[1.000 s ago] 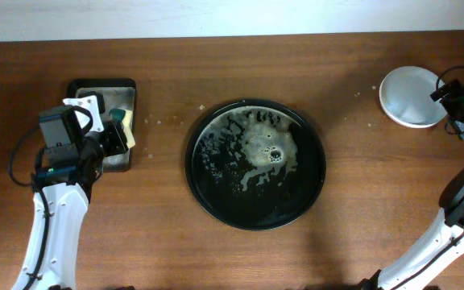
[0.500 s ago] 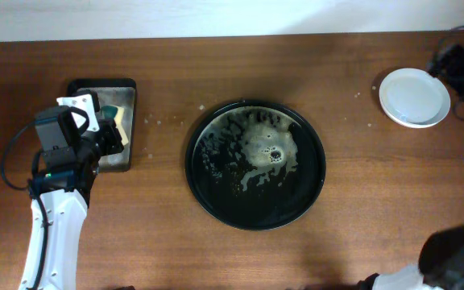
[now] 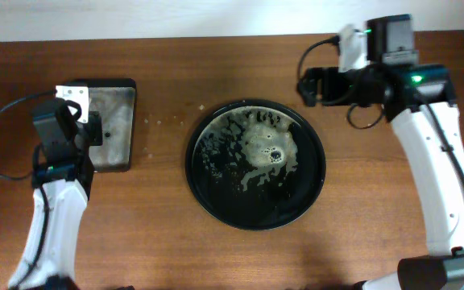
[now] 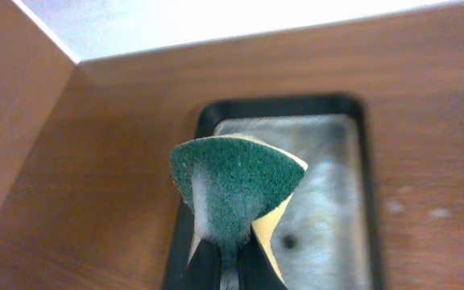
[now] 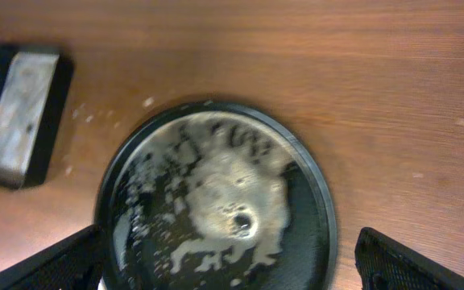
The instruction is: Clean dirty plates on tray and stack at the side
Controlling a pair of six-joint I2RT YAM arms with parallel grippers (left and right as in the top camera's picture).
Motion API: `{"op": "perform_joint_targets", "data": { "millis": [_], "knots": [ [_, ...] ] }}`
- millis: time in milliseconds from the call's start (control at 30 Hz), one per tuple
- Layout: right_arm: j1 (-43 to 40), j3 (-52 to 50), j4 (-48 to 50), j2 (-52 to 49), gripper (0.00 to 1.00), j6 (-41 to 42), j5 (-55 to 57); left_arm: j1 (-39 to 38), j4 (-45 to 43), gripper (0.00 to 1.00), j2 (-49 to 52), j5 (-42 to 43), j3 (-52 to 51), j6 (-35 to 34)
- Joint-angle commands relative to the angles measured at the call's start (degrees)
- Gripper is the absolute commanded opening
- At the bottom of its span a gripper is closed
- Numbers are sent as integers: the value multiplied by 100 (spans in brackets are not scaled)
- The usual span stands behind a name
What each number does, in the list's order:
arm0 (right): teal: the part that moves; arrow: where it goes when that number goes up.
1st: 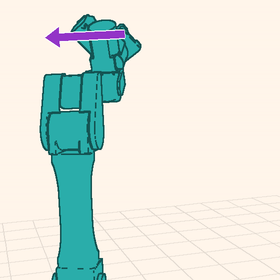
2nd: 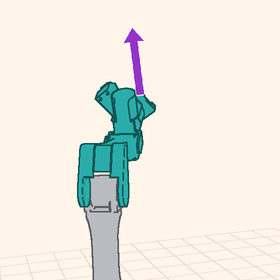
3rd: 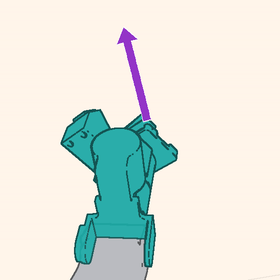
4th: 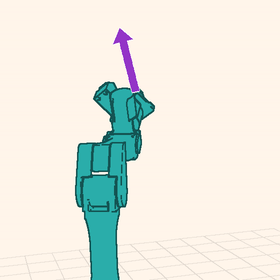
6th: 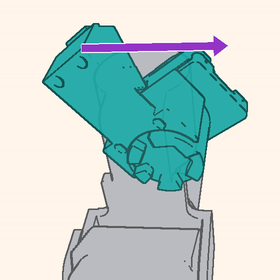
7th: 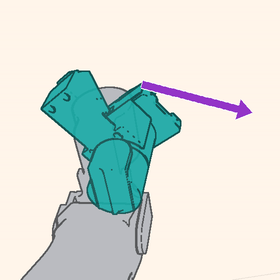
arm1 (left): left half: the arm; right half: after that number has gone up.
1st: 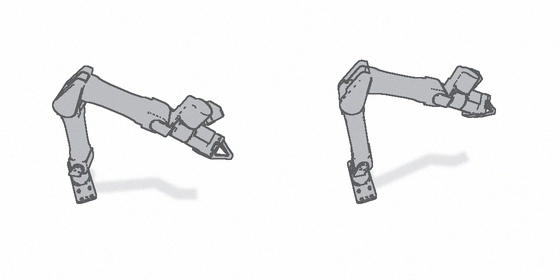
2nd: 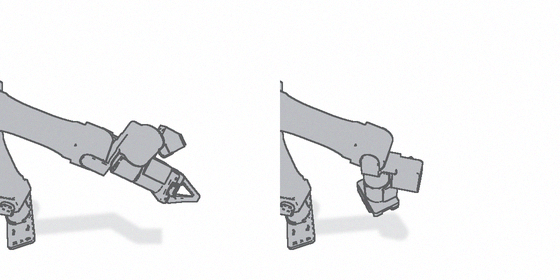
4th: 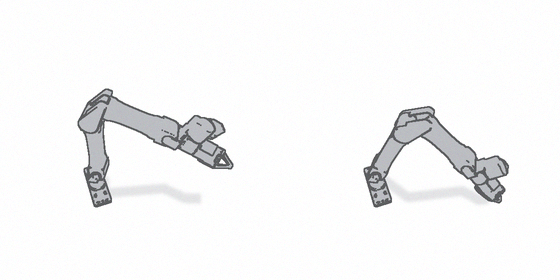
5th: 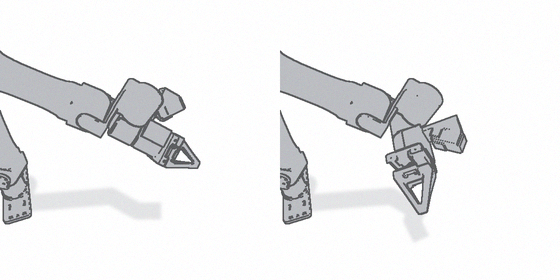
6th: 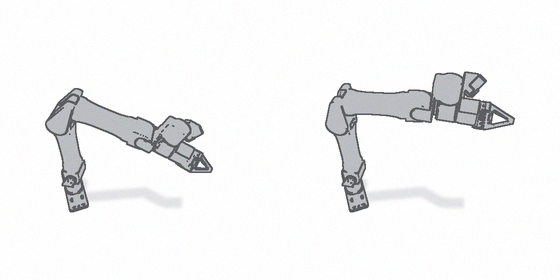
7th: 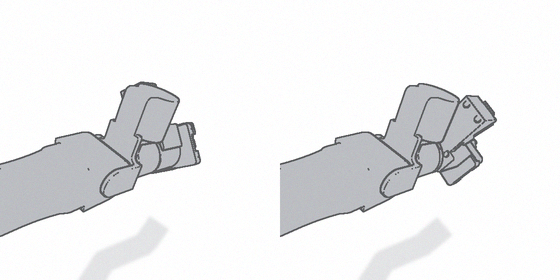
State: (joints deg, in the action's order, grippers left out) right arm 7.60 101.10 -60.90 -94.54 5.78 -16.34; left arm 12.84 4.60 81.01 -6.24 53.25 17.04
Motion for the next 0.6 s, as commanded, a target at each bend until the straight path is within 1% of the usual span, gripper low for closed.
{"op": "perform_joint_targets", "data": {
  "millis": [0, 100, 233, 267, 300, 333, 367, 400, 500, 567],
  "knots": [
    [420, 11, -59, 44, 99, -109, 509, 166, -356, 0, 745, -136, 42, 345],
    [557, 11, -151, 44, 99, -107, 629, 164, -638, 0, 1316, -85, 42, 345],
    [555, 11, -258, 44, 99, -109, 634, 164, -820, 1, 1685, -63, 42, 345],
    [557, 11, -267, 44, 99, -107, 632, 164, -848, 4, 1714, -44, 42, 343],
    [557, 11, -273, 44, 99, -107, 632, 164, -859, 23, 1714, -17, 42, 343],
    [557, 11, -278, 44, 99, -109, 632, 164, -896, 52, 1711, -7, 42, 341],
    [557, 11, -278, 44, 99, -109, 632, 164, -914, 94, 1705, 0, 42, 341],
    [557, 11, -280, 44, 99, -107, 632, 157, -905, 99, 1692, 0, 44, 334],
    [555, 11, -308, 59, 99, -109, 634, 153, -713, 99, 1432, 122, 46, 9],
    [553, 11, -345, 122, 99, -109, 636, 153, -481, 99, 1045, 586, 48, 7]
  ]
}}
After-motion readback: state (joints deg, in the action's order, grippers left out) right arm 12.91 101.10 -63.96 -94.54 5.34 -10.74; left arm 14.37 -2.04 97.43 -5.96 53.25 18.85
